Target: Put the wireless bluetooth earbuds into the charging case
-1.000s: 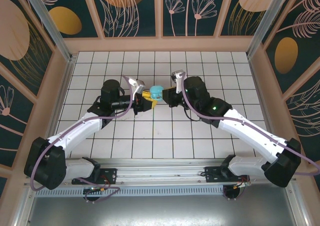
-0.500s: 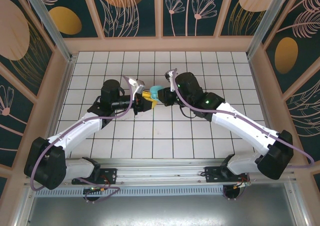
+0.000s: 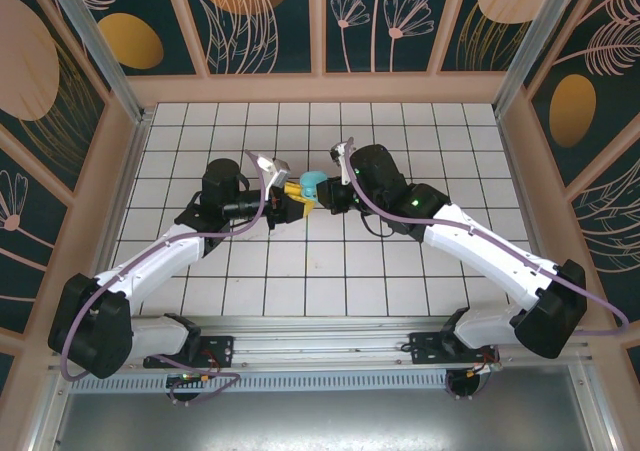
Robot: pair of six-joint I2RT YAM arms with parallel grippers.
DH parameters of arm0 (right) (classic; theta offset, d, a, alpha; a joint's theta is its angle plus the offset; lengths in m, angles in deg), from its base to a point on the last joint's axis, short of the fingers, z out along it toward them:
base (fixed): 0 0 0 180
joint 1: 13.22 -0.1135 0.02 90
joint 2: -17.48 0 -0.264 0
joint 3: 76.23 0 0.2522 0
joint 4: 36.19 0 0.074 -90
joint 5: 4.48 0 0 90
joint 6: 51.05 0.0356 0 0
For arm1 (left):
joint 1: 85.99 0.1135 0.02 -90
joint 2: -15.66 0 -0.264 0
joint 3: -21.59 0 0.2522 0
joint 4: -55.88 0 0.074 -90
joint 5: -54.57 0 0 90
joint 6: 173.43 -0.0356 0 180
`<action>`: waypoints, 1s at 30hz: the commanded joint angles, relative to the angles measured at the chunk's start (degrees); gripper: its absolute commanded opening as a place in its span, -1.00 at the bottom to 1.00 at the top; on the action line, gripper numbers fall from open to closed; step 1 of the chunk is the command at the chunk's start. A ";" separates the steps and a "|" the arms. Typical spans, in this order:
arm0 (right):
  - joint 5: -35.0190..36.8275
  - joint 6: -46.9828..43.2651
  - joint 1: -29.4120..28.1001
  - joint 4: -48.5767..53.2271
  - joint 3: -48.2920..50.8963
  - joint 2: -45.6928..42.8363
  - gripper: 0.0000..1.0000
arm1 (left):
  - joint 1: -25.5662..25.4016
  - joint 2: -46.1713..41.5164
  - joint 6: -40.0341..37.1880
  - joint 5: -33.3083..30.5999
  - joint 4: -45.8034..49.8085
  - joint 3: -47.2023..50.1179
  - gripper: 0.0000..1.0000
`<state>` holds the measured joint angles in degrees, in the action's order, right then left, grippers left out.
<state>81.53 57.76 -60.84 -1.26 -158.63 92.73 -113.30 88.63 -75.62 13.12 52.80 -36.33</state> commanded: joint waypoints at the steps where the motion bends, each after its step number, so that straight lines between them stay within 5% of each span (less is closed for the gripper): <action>1: -2.06 0.09 -0.28 2.36 -2.39 1.35 -0.58 | 0.42 -0.72 0.09 1.10 -1.42 -1.96 -0.58; 30: -1.70 1.98 0.07 5.32 -6.55 1.01 -0.27 | 0.42 -1.43 -0.25 0.78 -0.98 -1.72 -0.59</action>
<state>79.63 58.64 -60.84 3.57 -162.89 94.15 -113.26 88.57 -75.64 13.36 53.17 -36.55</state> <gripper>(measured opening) 0.362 0.299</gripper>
